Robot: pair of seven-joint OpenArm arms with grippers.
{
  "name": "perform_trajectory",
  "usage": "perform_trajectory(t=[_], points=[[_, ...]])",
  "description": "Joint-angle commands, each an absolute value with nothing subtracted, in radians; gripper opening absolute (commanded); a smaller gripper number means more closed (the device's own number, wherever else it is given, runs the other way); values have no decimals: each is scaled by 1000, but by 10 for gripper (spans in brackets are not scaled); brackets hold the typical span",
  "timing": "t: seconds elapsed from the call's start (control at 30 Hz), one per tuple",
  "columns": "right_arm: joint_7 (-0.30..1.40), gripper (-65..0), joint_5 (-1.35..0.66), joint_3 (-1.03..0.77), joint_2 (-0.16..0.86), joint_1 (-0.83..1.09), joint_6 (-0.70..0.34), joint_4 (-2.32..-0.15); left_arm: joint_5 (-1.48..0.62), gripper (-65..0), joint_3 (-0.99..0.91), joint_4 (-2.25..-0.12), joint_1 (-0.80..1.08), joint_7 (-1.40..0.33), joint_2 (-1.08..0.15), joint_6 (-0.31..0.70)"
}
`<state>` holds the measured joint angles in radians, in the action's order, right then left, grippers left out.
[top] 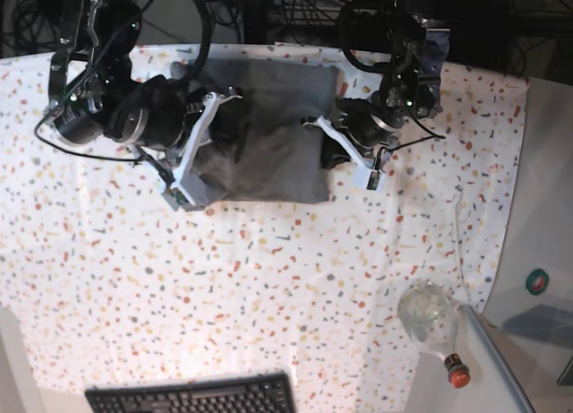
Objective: Layout the t-shirt on the table in an organized manner, then fold the t-shirt properly
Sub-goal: 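Press the shirt bundle with the right gripper and release the left gripper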
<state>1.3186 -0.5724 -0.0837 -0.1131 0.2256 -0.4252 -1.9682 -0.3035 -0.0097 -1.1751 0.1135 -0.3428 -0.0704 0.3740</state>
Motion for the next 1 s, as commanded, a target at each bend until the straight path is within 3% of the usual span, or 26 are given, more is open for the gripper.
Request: perform_trajectory(t=[0.0,0.23,0.7,0.97], points=[[1283,-650,-599,-76,-119,217,-406,-1982,-282,-650,-8,-1179,117,-381,-71,364],[1168,-650,-593,-77,-101,203,-366,-1867,-282,-650,-8,-1194,139,-381,-77,366],[1155,-650,-590,18,-81,99,-364,-1656,-282,-650,-8,-1219,163,-384,-79,367],[1079,-650,-591,22,-74,88,-298,-1573,-282,-650,-22,-1256,193,-384,-90,367]])
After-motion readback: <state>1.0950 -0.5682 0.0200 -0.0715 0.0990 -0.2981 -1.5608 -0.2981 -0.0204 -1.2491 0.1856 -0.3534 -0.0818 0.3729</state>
